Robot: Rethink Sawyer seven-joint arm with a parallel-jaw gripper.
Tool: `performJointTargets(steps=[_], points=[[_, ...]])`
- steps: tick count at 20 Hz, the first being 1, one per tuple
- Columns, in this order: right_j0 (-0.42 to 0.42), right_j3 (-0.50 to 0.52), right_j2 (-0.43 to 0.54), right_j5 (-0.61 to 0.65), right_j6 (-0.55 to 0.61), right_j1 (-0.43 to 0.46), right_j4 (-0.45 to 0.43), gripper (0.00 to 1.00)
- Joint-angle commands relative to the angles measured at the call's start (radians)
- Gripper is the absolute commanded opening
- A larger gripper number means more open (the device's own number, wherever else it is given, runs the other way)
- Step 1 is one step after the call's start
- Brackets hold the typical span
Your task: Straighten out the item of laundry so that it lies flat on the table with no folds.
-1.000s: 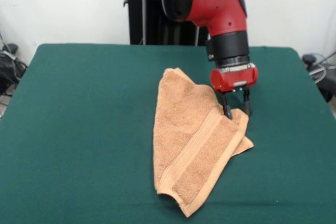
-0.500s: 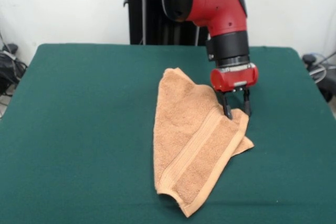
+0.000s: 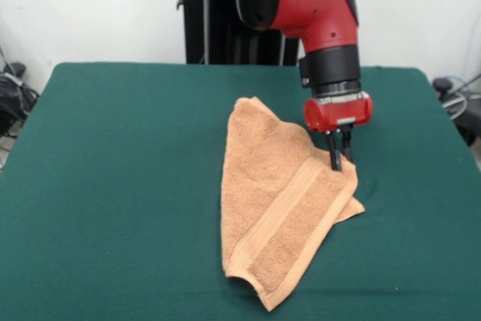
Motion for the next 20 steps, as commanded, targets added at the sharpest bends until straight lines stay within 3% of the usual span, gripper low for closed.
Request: performJointTargets(steps=[1,6,10,14,17,20], points=[[-0.025,-0.142,0.053,0.248,0.111,0.185,0.159,0.00],[-0.030,-0.144,0.067,0.291,0.090,0.171,0.117,0.00],[0.079,-0.101,-0.045,0.231,0.052,0.135,0.177,0.00],[0.024,-0.033,0.001,0.328,0.061,-0.016,0.059,0.00],[-0.061,0.014,0.085,0.474,0.034,-0.175,-0.046,0.00],[-0.163,0.036,0.189,0.591,-0.016,-0.275,-0.115,0.00]])
